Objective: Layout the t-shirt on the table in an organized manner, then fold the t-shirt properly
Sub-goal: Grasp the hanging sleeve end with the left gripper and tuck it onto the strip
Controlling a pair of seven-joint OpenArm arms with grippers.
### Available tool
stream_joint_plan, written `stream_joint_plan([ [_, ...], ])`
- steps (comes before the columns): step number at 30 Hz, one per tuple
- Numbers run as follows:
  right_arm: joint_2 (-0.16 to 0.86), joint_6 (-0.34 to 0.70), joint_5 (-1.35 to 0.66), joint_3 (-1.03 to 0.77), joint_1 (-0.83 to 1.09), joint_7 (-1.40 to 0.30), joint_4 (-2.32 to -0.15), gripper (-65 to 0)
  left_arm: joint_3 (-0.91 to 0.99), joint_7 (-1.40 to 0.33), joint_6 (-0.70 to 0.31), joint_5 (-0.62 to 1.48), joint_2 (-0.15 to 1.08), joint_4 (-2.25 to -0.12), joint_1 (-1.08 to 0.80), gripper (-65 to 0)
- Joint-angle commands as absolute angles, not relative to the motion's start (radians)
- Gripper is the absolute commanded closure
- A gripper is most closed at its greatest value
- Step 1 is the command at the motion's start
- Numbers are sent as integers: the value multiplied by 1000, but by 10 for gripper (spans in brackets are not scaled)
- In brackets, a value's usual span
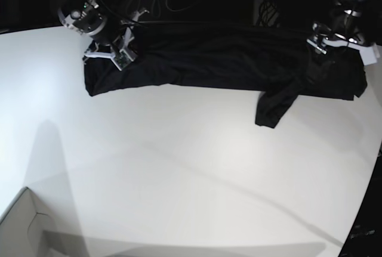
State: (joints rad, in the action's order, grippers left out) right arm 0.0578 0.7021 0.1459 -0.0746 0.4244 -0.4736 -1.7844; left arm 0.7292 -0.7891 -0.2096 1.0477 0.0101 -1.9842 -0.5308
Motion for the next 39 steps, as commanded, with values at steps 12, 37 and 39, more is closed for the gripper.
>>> stream_joint_plan([
  [12,61,698,136,-73,421,-455,-1799,0,404,-881,-205,331,-13,-1928,-153,-427],
  [37,64,698,137,-77,403,-461,-1799,0,392,-777,-186,96,-5,-1452,85,-426],
  [39,64,698,137,-77,401,-461,-1799,0,394,-776,-186,96,-4,-1429,85,-426],
])
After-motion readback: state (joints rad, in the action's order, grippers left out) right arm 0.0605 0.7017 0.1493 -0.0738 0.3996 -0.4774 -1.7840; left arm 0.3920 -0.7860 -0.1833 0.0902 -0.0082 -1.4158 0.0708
